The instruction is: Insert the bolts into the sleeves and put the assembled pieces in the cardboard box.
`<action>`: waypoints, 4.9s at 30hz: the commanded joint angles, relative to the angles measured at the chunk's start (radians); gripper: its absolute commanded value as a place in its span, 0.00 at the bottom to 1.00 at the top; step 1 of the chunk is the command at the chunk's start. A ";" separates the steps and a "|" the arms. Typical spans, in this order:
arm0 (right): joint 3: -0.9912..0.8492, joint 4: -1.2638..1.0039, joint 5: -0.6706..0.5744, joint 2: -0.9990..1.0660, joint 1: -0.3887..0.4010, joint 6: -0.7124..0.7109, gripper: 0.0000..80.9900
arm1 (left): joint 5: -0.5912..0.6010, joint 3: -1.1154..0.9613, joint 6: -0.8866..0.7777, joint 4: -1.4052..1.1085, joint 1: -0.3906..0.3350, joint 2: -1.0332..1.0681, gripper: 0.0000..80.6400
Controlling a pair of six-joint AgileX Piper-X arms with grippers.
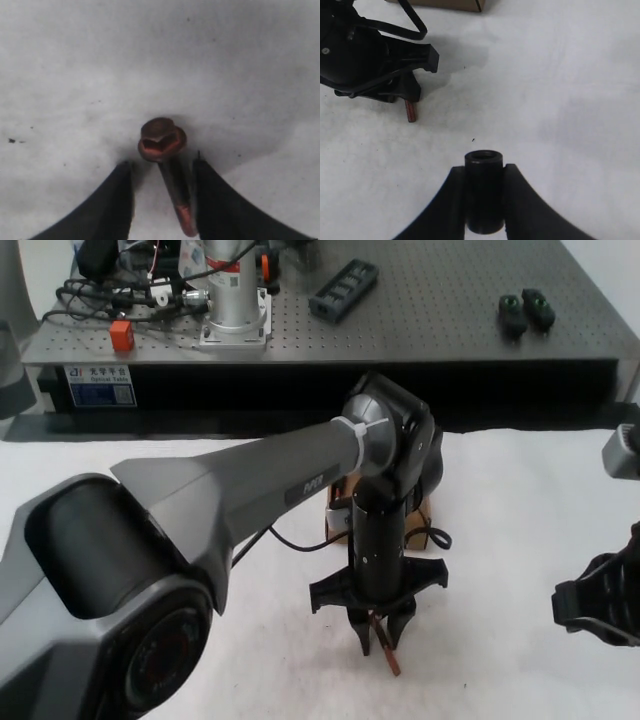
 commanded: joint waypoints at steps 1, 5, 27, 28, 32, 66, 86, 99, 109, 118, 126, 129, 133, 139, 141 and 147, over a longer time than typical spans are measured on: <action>-0.002 0.009 -0.012 -0.010 -0.003 0.001 0.02 | -0.009 -0.001 -0.021 -0.006 -0.004 0.021 0.36; 0.006 0.015 -0.012 -0.010 -0.003 0.001 0.02 | -0.009 -0.001 -0.018 -0.003 -0.004 0.021 0.34; 0.024 -0.199 -0.184 -0.140 -0.003 0.180 0.02 | -0.186 0.224 0.636 -0.419 0.028 -0.461 0.01; 0.027 -0.199 -0.184 -0.158 -0.003 0.179 0.02 | -0.151 0.276 0.661 -0.462 0.037 -0.512 0.01; 0.050 -0.199 -0.299 -0.216 -0.003 0.176 0.02 | 0.098 0.551 0.681 -0.717 0.077 -0.773 0.01; 0.187 -0.886 -0.679 -0.060 0.195 0.266 0.02 | 0.670 0.953 0.490 -1.249 0.108 -1.026 0.01; 0.187 -0.927 -0.714 -0.058 0.195 0.268 0.02 | 0.677 0.953 0.460 -1.249 0.136 -1.026 0.01; 0.187 -0.992 -0.677 -0.055 0.195 0.298 0.02 | 0.741 0.953 0.430 -1.249 0.136 -1.026 0.01; 0.187 -1.017 -0.678 -0.055 0.195 0.300 0.02 | 0.762 0.953 0.428 -1.249 0.136 -1.026 0.01; 0.187 -1.064 -0.503 -0.055 0.183 0.285 0.02 | 0.610 0.953 0.398 -1.243 0.136 -1.026 0.59; 0.070 -0.998 -0.218 0.209 0.130 0.135 0.02 | 0.097 0.958 0.446 -0.898 0.162 -1.055 0.20; -0.038 -1.000 -0.146 0.408 0.132 0.122 0.02 | -0.083 1.003 0.473 -0.830 0.166 -1.117 0.01; -0.205 -0.991 -0.083 0.642 0.135 0.122 0.02 | -0.115 1.131 0.477 -0.837 0.166 -1.258 0.03; -0.479 -0.861 0.015 0.953 0.136 0.122 0.02 | -0.160 1.333 0.413 -0.840 0.166 -1.470 0.03; -0.567 -0.791 0.052 1.029 0.136 0.122 0.02 | -0.164 1.384 0.389 -0.849 0.166 -1.529 0.03; -0.716 -0.655 0.073 1.179 0.136 0.122 0.02 | -0.202 1.522 0.364 -0.852 0.166 -1.639 0.03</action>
